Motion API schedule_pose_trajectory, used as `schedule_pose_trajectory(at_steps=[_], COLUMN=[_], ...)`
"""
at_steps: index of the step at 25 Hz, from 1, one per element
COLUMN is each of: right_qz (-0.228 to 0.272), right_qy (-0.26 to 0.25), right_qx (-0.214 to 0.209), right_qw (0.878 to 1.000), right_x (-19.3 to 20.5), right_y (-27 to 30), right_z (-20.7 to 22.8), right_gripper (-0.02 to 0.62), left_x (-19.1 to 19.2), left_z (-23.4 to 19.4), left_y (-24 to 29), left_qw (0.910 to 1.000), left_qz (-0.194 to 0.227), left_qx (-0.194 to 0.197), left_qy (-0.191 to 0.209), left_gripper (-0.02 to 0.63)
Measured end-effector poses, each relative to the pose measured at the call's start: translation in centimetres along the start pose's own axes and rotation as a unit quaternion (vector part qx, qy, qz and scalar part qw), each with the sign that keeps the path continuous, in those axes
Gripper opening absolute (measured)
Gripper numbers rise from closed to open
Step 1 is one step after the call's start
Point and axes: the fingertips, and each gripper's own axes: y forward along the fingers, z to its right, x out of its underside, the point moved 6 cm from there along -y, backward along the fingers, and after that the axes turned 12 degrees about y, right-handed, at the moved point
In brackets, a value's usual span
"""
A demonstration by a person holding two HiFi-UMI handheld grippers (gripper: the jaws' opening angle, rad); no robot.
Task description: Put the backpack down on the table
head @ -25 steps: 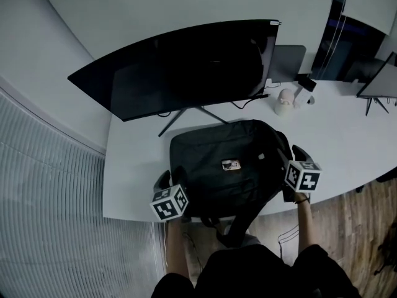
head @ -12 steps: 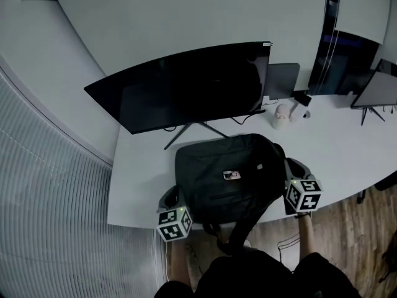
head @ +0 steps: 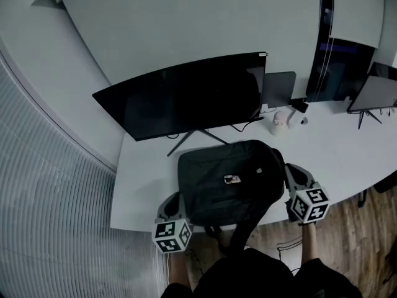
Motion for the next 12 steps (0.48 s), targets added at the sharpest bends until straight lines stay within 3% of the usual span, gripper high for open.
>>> schedule_pose_trajectory(at_steps=[12], right_qz=[0.030], right_qy=[-0.003], right_qx=[-0.038], right_qw=[0.999], right_x=[-1.9], right_y=[-3.0], right_z=[-1.2], right_gripper=[0.014], left_x=[-2.3], left_z=[0.4], left_y=[-2.6], left_qw=[0.9991], left_qz=[0.038], left_qx=[0.006], left_qy=[0.018], left_gripper=[0.015])
